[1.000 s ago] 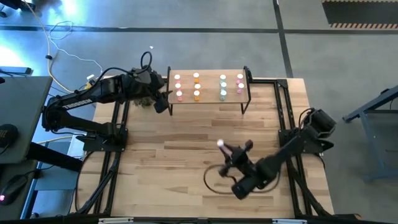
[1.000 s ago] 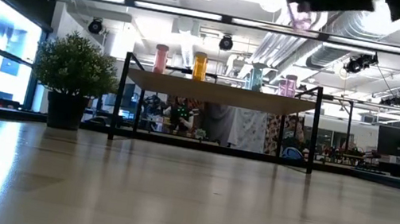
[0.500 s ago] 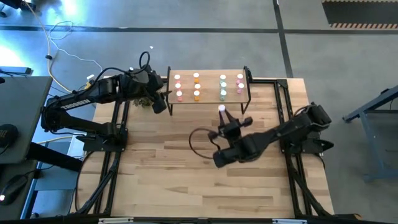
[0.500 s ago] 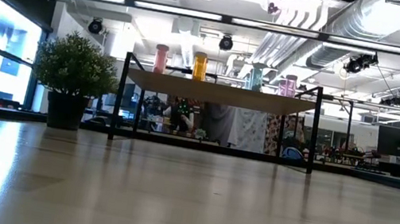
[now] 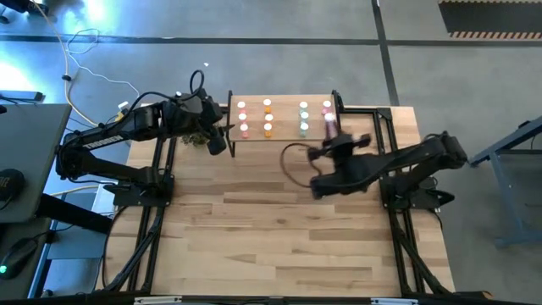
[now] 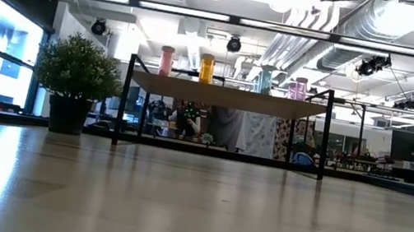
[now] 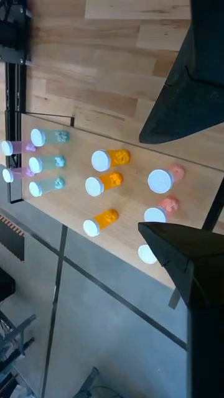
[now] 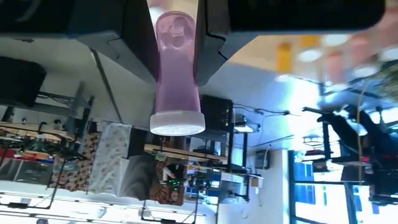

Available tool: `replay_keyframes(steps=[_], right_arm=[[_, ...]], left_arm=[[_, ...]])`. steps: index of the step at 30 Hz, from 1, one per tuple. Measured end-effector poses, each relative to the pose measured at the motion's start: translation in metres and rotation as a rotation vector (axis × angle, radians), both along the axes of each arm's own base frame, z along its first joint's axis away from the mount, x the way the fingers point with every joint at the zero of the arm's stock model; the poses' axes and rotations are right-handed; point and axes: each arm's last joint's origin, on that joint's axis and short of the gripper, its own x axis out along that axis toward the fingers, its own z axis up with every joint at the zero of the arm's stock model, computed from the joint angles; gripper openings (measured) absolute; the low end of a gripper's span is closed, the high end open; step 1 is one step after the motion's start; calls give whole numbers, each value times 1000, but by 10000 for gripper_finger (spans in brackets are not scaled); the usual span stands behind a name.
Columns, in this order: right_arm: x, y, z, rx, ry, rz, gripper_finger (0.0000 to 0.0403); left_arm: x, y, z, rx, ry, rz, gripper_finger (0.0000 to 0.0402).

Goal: Pick and place medicine bottles onto shelf by color
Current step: Put the top violet pill bottle on the shelf aligned with the other violet pill bottle

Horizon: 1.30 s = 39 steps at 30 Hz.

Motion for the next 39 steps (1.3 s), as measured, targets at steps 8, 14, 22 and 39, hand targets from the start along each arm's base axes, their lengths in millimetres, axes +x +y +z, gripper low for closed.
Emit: replay_keyframes(steps=[8,14,22,39], right_arm=[[-60,-32,-4,22,-108,-77,71],[-73,-34,-46,45,-208,-77,71],[-68,-23,-80,66,-281,-29,71],[-24,-6,-119,54,-216,-1,71]], left_arm=[[3,1,6,27,-67,0,207],[4,2,8,31,-93,4,207],[4,2,8,30,-94,5,207],[4,2,8,30,-90,5,207]])
